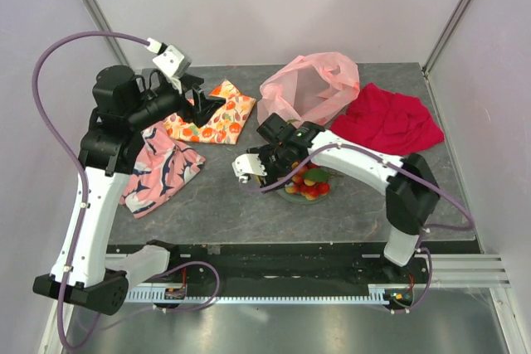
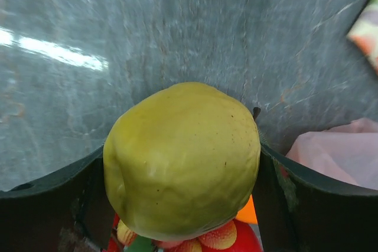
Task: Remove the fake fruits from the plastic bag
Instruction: Place the fake fruit on the plate.
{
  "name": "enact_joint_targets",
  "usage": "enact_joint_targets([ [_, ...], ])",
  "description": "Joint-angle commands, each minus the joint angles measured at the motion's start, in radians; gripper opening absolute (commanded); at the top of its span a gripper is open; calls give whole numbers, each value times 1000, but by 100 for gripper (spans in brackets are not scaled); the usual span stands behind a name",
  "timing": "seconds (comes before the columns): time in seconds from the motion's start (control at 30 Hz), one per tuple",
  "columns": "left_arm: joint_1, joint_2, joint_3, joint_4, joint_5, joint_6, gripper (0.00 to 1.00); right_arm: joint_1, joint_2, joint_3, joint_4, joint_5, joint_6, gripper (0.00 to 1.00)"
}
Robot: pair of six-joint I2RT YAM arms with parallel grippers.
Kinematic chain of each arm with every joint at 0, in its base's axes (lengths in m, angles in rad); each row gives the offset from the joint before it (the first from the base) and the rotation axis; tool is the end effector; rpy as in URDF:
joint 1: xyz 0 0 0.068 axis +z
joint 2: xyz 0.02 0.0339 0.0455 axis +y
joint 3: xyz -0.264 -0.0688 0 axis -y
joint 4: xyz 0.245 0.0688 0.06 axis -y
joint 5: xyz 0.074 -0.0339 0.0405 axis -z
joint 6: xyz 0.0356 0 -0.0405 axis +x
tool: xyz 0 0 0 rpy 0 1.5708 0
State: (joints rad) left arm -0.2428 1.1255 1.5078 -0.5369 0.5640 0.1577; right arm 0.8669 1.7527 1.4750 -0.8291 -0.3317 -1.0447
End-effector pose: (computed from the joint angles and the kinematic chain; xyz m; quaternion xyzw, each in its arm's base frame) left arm 0.2032 -0.0699 0.4828 0.3225 0.6790 -0.2378 0.6151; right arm 0.2293 0.2880 0.2674 -0.8059 0.5228 0.1399 0.2401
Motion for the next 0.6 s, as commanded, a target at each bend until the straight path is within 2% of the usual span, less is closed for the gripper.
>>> enact_joint_targets([
  [0.0, 37, -7, -49, -8, 34, -17, 81, 0, 60, 2, 79, 117, 1, 60],
  [0.13, 56, -27, -57, -6, 51, -23, 81, -2, 117, 2, 79, 164, 11, 59],
  [0.4, 91, -24, -80, 26, 94, -61, 80, -3, 108, -53, 84, 252, -32, 61],
  [0.57, 100, -10, -78, 46, 109, -76, 80, -5, 125, -56, 90, 270, -25, 78],
])
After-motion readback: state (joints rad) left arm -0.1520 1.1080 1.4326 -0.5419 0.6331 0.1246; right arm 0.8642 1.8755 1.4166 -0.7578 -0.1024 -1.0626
